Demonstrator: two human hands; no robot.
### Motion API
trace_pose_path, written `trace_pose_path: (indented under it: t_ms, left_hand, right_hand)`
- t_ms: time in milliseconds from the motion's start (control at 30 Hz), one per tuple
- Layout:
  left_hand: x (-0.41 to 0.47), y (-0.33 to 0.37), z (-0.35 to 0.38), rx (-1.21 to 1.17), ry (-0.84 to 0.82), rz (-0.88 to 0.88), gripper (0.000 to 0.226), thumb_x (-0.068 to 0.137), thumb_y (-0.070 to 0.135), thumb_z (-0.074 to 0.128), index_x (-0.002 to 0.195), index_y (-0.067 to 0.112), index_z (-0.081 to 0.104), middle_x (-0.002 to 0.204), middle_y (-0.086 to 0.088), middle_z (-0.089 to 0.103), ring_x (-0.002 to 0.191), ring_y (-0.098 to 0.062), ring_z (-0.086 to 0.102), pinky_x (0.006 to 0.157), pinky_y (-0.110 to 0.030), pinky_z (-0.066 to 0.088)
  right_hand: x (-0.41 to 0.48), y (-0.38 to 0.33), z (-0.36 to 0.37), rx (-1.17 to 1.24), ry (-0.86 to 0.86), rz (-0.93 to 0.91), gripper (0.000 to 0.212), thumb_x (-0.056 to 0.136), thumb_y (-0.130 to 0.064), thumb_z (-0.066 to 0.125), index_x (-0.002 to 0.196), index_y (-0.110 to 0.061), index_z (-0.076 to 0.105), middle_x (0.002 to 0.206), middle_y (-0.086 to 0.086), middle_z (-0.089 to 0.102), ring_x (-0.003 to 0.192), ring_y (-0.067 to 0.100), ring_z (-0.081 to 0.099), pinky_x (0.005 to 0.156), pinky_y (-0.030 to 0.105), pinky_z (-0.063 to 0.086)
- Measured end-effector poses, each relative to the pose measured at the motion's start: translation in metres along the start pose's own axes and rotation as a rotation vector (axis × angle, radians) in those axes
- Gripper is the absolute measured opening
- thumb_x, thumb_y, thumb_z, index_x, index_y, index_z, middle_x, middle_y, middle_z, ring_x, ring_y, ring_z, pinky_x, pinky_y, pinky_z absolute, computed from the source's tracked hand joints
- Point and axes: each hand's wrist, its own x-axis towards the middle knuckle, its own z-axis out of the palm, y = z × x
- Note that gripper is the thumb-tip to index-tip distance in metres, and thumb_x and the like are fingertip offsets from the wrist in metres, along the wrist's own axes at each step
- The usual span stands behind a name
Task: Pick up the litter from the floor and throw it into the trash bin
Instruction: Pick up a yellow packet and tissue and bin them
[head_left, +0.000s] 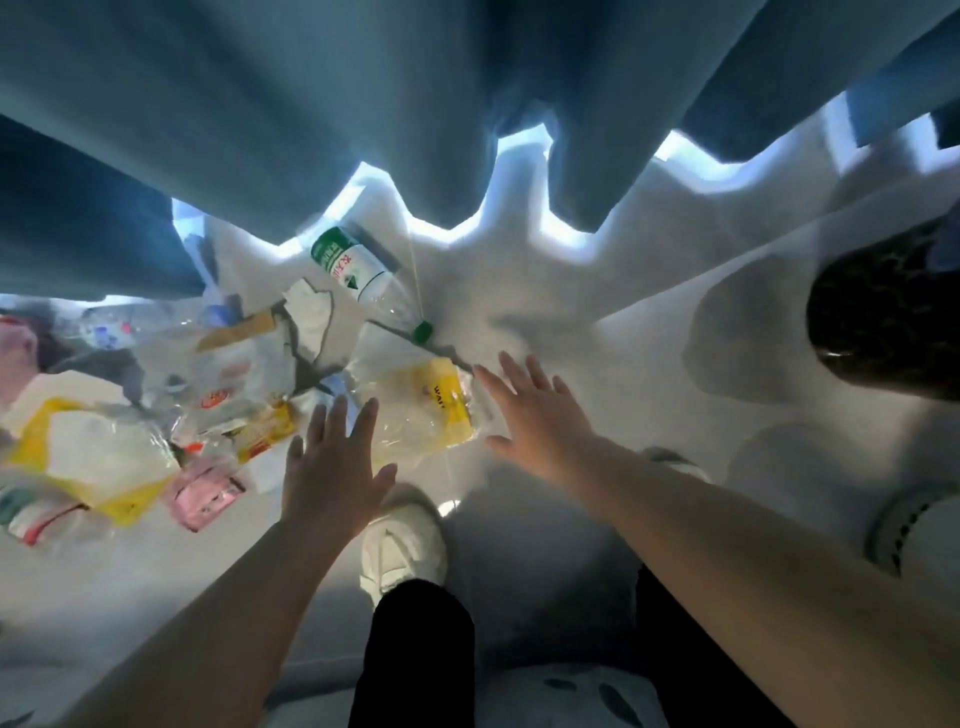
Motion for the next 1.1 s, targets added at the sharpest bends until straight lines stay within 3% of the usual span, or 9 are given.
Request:
trace_pose_path:
  t_ms: [200, 333, 433, 567, 667, 733, 833, 900, 1100]
  left_hand:
    - [0.055, -0.014, 0.044, 0.112, 0.114, 0.064, 0.093, 0.081, 0.063, 0.057, 0.15, 0.022, 0.012, 0.159, -0.009, 0.01, 0.147, -0.031, 0.008, 0.114, -0.06, 0.013]
    - [0.09, -0.012, 0.065, 0.194, 0.226, 0.133, 0.095, 0.065, 0.06, 0.075, 0.141, 0.015, 0.039, 0.136, -0.011, 0.051, 0.124, -0.032, 0.05, 0.108, -0.063, 0.023]
    - [0.107, -0.009, 0.069, 0.237, 0.303, 0.144, 0.063, 0.071, 0.046, 0.077, 0.121, 0.015, 0.056, 0.107, -0.007, 0.065, 0.096, -0.028, 0.065, 0.098, -0.054, 0.039]
    - [0.113, -0.015, 0.065, 0.136, 0.376, 0.157, 0.019, 0.08, 0.023, 0.073, 0.096, 0.018, 0.064, 0.089, -0.002, 0.071, 0.082, -0.025, 0.068, 0.09, -0.042, 0.04]
    - [0.112, -0.021, 0.062, 0.068, 0.442, 0.195, 0.008, 0.081, 0.016, 0.071, 0.082, 0.018, 0.062, 0.074, -0.001, 0.067, 0.063, -0.024, 0.063, 0.081, -0.039, 0.041]
    - [0.108, -0.025, 0.061, 0.033, 0.415, 0.236, 0.01, 0.083, 0.021, 0.07, 0.09, 0.017, 0.064, 0.084, -0.001, 0.068, 0.072, -0.022, 0.065, 0.084, -0.039, 0.044]
    - [0.106, -0.03, 0.069, 0.129, 0.308, 0.386, 0.045, 0.073, 0.035, 0.078, 0.111, 0.018, 0.061, 0.106, -0.004, 0.062, 0.092, -0.023, 0.064, 0.085, -0.04, 0.049]
    - [0.107, -0.033, 0.075, 0.231, 0.307, 0.461, 0.062, 0.063, 0.034, 0.085, 0.116, 0.015, 0.059, 0.105, -0.009, 0.06, 0.088, -0.026, 0.064, 0.076, -0.041, 0.052]
    - [0.111, -0.04, 0.096, 0.364, 0.401, 0.418, 0.052, 0.075, 0.024, 0.076, 0.121, 0.013, 0.055, 0.098, -0.01, 0.06, 0.084, -0.028, 0.06, 0.075, -0.042, 0.046]
  right_hand:
    - [0.066, -0.01, 0.043, 0.206, 0.113, 0.086, 0.083, 0.086, -0.041, 0.063, 0.152, -0.025, 0.014, 0.15, 0.004, 0.034, 0.134, 0.03, 0.038, 0.099, 0.045, 0.041]
    - [0.092, -0.009, 0.054, 0.118, 0.193, 0.026, 0.075, 0.087, -0.036, 0.063, 0.15, -0.028, 0.022, 0.144, 0.004, 0.041, 0.126, 0.028, 0.046, 0.096, 0.043, 0.045]
    - [0.105, -0.008, 0.062, 0.024, 0.215, -0.061, 0.057, 0.087, -0.028, 0.059, 0.141, -0.033, 0.039, 0.138, 0.002, 0.045, 0.121, 0.028, 0.047, 0.095, 0.042, 0.046]
    - [0.116, -0.017, 0.064, -0.064, 0.254, -0.1, 0.04, 0.091, -0.029, 0.059, 0.13, -0.026, 0.051, 0.133, 0.001, 0.05, 0.124, 0.025, 0.045, 0.099, 0.039, 0.039]
    - [0.116, -0.023, 0.064, -0.065, 0.299, -0.078, 0.036, 0.091, -0.03, 0.061, 0.124, -0.021, 0.052, 0.128, 0.001, 0.054, 0.119, 0.023, 0.05, 0.099, 0.037, 0.041]
    - [0.114, -0.022, 0.064, -0.035, 0.291, -0.048, 0.035, 0.091, -0.029, 0.061, 0.124, -0.021, 0.052, 0.128, 0.001, 0.054, 0.119, 0.023, 0.05, 0.1, 0.036, 0.041]
    - [0.112, -0.02, 0.063, -0.03, 0.243, -0.037, 0.034, 0.093, -0.026, 0.058, 0.126, -0.02, 0.053, 0.13, 0.002, 0.051, 0.122, 0.023, 0.046, 0.101, 0.035, 0.038]
    - [0.114, -0.018, 0.063, -0.054, 0.242, -0.056, 0.032, 0.094, -0.025, 0.057, 0.125, -0.018, 0.054, 0.13, 0.004, 0.051, 0.122, 0.024, 0.046, 0.101, 0.035, 0.039]
    - [0.114, -0.017, 0.071, -0.079, 0.225, -0.04, 0.033, 0.095, -0.025, 0.054, 0.126, -0.012, 0.052, 0.13, 0.006, 0.052, 0.12, 0.025, 0.05, 0.097, 0.035, 0.039]
